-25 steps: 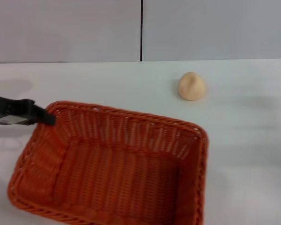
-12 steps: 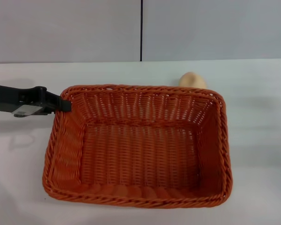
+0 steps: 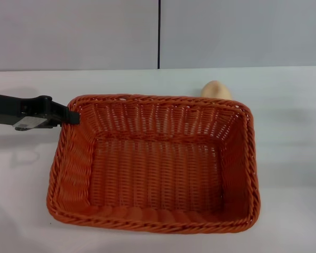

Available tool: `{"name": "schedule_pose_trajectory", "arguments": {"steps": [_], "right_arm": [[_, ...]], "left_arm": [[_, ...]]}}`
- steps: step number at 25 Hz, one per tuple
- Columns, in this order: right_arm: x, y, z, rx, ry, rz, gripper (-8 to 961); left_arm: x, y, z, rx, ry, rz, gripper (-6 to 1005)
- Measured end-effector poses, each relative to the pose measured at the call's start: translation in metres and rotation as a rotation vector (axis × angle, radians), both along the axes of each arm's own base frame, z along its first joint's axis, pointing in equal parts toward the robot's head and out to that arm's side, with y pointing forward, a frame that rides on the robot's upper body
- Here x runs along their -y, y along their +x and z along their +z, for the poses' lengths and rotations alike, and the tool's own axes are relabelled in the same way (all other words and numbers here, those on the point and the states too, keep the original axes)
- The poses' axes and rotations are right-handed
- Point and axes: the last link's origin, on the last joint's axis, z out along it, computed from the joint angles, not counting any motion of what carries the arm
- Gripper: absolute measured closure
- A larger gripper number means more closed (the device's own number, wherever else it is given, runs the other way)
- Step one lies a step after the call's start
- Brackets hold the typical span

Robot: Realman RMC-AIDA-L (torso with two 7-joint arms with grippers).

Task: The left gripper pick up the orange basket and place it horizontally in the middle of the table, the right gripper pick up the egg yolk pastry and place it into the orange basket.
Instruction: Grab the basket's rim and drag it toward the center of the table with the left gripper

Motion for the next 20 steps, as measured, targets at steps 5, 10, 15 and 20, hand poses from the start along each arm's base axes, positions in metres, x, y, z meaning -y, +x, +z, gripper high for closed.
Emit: {"name": "schedule_pose_trajectory", "arguments": {"steps": [5, 10, 15, 20], "right_arm": [[0.000, 0.000, 0.000, 0.000, 0.001, 0.000, 249], [-0.001, 0.000, 0.000, 0.001, 0.001, 0.001, 249], [-0.001, 0.000, 0.001, 0.002, 0.002, 0.000, 248], [-0.001, 0.000, 0.003, 0.000, 0.001, 0.008, 249]], "left_arm": [[0.000, 0.001, 0.004, 0.021, 0.013, 0.001, 736], [0.002, 0.003, 0.009, 0.032, -0.001, -0.011, 715], [0.002, 0.000, 0.018, 0.015, -0.003, -0.018, 615], [0.001, -0.004, 0.033, -0.011, 0.018, -0.053, 431]]}}
